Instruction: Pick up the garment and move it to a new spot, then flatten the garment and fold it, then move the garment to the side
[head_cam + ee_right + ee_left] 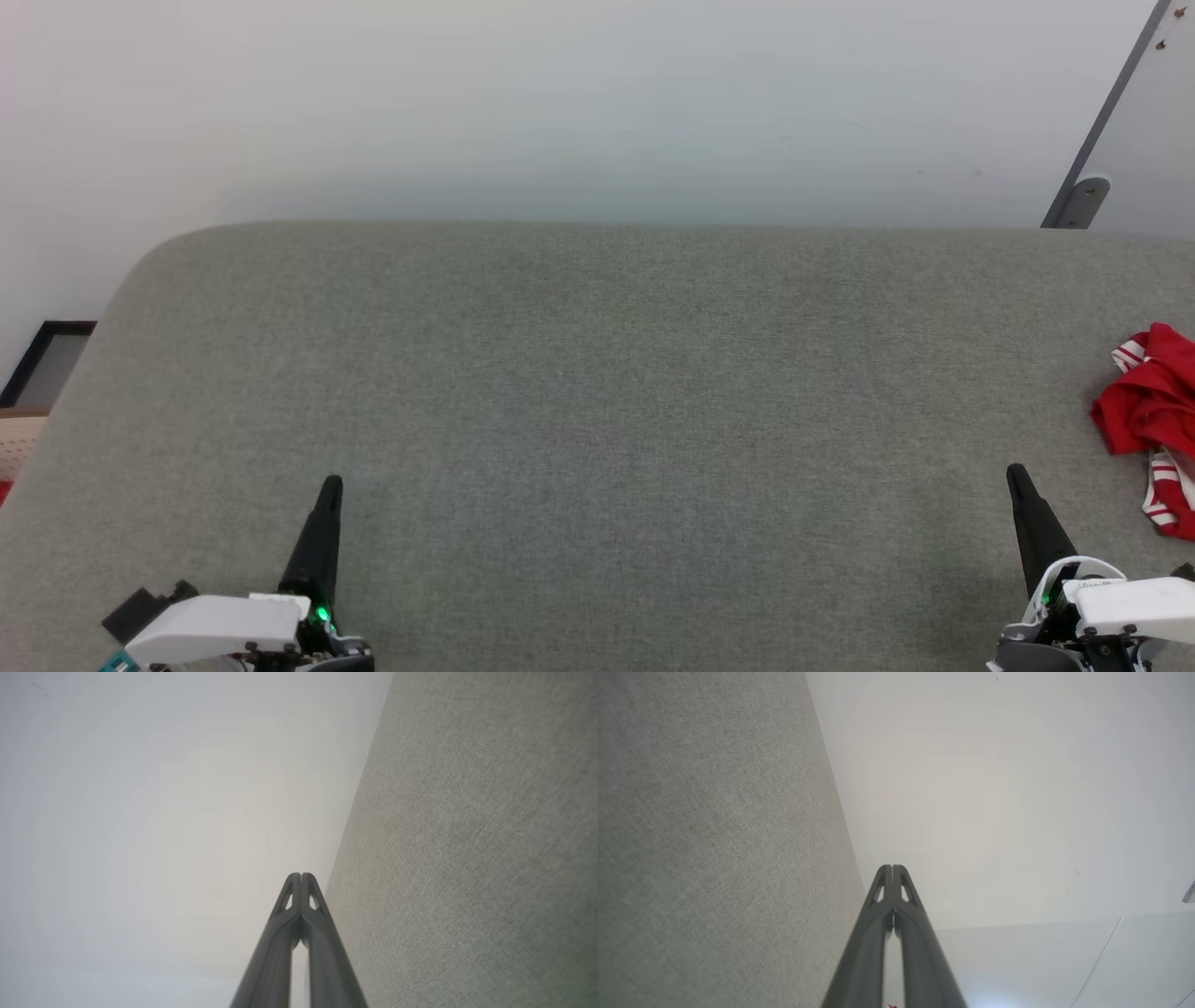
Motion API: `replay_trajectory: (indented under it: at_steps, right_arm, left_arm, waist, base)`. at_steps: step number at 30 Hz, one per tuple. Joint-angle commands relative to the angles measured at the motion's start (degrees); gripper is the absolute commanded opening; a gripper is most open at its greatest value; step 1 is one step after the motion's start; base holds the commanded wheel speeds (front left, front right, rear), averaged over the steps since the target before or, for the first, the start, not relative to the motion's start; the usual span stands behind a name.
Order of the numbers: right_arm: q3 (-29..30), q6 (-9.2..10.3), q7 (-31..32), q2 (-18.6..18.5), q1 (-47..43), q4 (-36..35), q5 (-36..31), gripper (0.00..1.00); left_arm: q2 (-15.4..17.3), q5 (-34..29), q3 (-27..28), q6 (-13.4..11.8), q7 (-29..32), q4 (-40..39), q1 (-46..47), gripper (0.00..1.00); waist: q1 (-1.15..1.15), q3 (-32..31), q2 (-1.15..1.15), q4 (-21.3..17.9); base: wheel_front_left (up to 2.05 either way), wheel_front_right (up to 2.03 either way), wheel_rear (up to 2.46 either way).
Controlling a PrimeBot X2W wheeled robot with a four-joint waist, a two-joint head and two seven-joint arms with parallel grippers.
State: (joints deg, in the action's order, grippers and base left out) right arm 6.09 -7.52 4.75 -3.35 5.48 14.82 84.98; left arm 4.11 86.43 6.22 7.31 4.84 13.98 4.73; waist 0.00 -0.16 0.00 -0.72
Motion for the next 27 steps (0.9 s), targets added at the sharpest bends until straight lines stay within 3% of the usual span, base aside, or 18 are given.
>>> replay_trajectory:
  at_steps: [1,18,27]
  right_arm:
    - [0.21,0.05,0.42,0.13,0.86,-0.44,1.34,0.0]
    - [0.53,0.06,1.95,0.63,1.18,-1.0,7.7,0.0]
    - [0.49,0.06,1.98,0.6,0.79,-0.92,7.48,0.0]
  left_arm:
    - [-0.16,1.08,0.24,0.28,0.33,-0.04,0.84,0.0]
    - [-1.43,6.14,0.44,0.32,1.89,0.12,1.88,0.0]
    - [-1.36,6.04,0.42,0.32,1.91,0.12,1.83,0.0]
  waist:
    - [0.0,0.04,0.0,0.07]
    - [0.0,0.34,0.0,0.71]
    - [0.0,0.34,0.0,0.72]
  base:
    - [0.0,0.0,0.0]
    - [0.0,0.0,0.0]
    - [0.0,0.0,0.0]
